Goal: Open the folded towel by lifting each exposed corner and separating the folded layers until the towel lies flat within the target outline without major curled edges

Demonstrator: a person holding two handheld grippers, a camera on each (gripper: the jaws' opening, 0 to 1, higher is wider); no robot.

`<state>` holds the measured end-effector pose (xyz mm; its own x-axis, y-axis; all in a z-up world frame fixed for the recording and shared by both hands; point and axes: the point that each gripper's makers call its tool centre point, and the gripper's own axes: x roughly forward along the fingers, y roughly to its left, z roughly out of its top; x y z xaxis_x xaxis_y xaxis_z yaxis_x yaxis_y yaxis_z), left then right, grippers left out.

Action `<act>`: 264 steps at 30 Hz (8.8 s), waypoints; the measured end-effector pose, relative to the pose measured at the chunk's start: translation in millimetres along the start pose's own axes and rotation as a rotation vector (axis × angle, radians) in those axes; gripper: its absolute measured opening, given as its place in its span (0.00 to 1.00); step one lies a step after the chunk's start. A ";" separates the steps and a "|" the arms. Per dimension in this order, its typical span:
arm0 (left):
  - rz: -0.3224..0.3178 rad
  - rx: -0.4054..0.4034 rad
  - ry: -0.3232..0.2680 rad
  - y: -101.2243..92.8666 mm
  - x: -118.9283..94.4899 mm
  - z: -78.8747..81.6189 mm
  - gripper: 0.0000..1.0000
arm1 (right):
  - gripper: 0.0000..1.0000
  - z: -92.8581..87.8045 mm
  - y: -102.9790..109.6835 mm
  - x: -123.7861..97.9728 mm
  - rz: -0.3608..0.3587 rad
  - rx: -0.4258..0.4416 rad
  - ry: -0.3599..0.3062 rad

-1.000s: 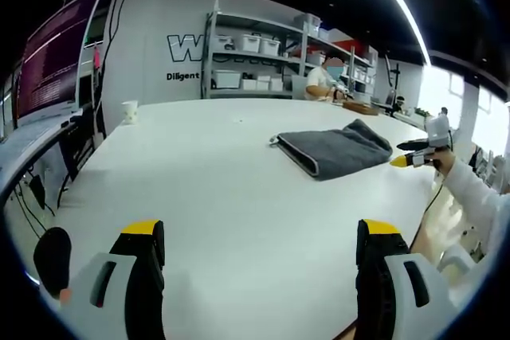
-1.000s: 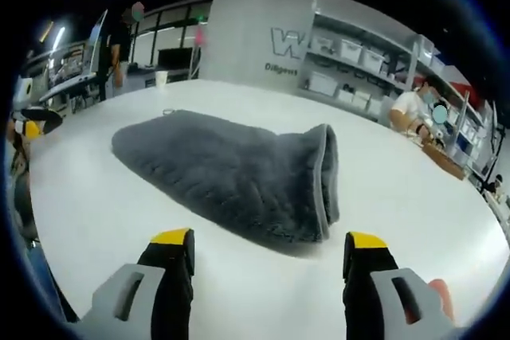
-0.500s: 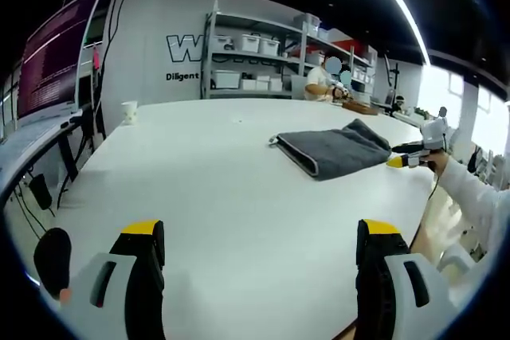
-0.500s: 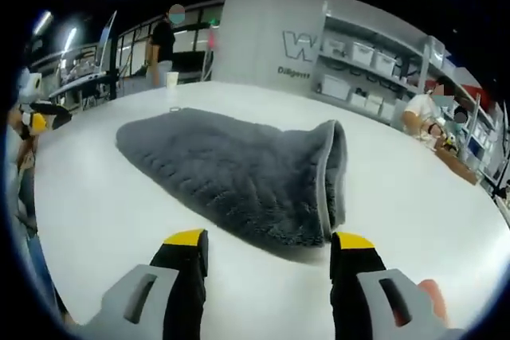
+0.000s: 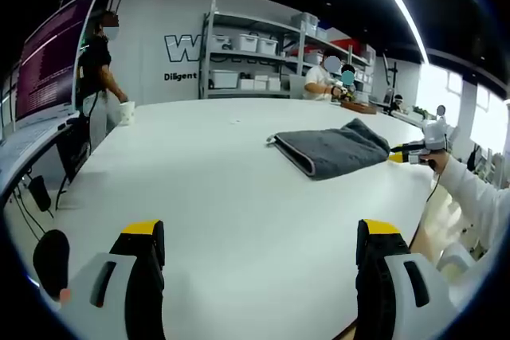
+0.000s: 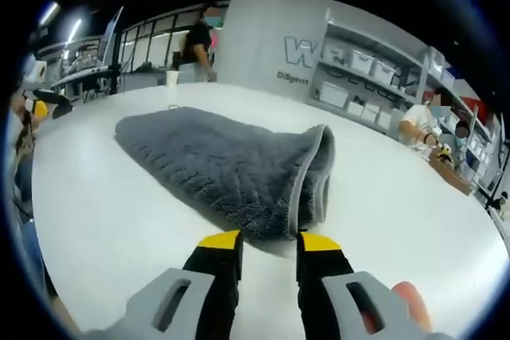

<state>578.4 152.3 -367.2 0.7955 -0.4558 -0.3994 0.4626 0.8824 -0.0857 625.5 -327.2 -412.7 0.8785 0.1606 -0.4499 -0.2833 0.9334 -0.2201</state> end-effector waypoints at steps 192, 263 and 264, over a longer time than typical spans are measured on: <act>0.012 -0.013 0.021 6.9 3.6 -6.6 0.99 | 0.19 84.3 213.4 -67.2 0.300 -0.093 -0.137; -0.226 0.122 0.028 -124.8 31.8 18.2 0.99 | 0.99 68.6 157.5 -114.8 0.300 0.052 -0.129; -0.227 0.123 0.029 -124.4 32.4 18.5 0.99 | 0.99 69.7 157.6 -114.6 0.303 0.054 -0.131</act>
<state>553.9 25.6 -352.6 0.6550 -0.6356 -0.4086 0.6735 0.7363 -0.0655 507.0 -176.1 -335.5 0.8006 0.4700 -0.3718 -0.5215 0.8520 -0.0460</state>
